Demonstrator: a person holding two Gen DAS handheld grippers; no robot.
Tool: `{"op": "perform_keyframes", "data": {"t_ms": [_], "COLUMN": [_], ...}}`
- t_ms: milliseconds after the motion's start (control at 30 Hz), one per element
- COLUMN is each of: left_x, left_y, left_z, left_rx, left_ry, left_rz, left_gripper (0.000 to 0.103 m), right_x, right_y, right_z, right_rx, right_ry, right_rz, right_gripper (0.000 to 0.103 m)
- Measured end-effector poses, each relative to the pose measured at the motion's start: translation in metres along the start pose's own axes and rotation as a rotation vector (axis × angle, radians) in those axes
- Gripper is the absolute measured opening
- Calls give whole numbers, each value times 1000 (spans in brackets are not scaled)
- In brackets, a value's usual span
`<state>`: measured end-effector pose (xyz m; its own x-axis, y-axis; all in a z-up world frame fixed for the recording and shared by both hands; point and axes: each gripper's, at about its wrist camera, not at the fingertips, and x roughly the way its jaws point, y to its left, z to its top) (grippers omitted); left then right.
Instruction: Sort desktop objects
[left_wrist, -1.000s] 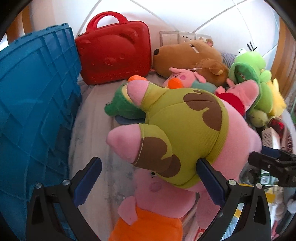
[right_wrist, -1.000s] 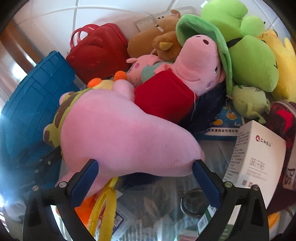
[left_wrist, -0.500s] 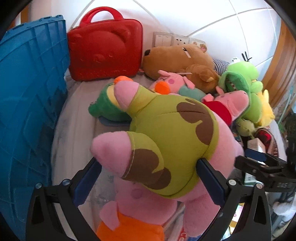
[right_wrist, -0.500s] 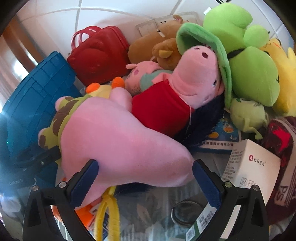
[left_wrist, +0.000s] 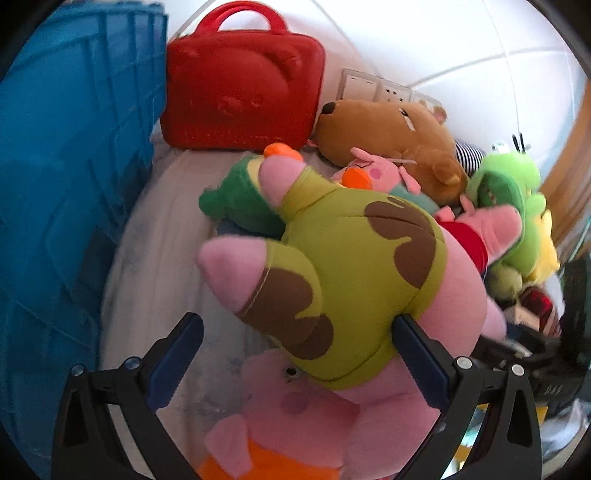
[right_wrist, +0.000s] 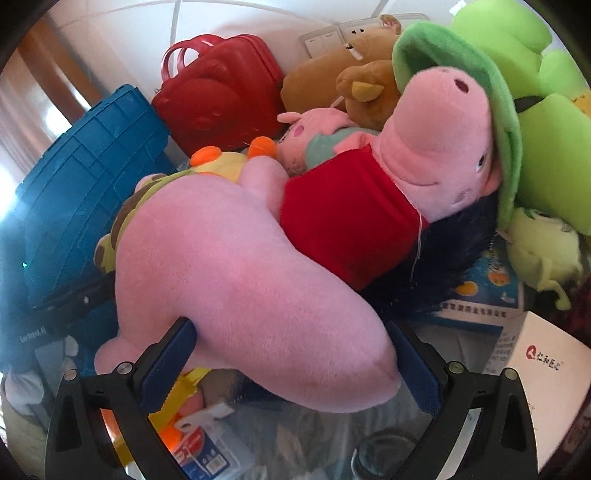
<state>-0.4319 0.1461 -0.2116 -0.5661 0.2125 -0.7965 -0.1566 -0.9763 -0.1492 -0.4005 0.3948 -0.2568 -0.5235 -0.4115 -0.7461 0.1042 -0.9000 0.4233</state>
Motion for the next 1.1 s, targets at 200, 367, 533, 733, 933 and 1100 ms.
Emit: {"op": "perform_keyframes", "data": {"t_ms": [200, 367, 533, 733, 933, 1100], "left_x": [11, 19, -3, -2, 16, 18], "left_y": [12, 17, 21, 5, 12, 9], "left_z": [3, 1, 2, 10, 8, 6], "left_rx": [-40, -94, -121, -115, -169, -194], "left_ry": [-2, -12, -11, 18, 40, 91], "left_rz": [-12, -36, -39, -31, -19, -87], "left_gripper": [103, 103, 103, 103, 103, 103], "right_x": [13, 29, 9, -13, 24, 30], "right_y": [5, 12, 15, 42, 51, 49], "right_z": [3, 5, 2, 16, 28, 25], "right_rx": [-13, -31, -76, -205, -240, -238], "right_ry": [6, 29, -2, -42, 52, 79], "right_rz": [32, 31, -9, -67, 9, 63], "right_gripper": [103, 103, 103, 103, 103, 103]}}
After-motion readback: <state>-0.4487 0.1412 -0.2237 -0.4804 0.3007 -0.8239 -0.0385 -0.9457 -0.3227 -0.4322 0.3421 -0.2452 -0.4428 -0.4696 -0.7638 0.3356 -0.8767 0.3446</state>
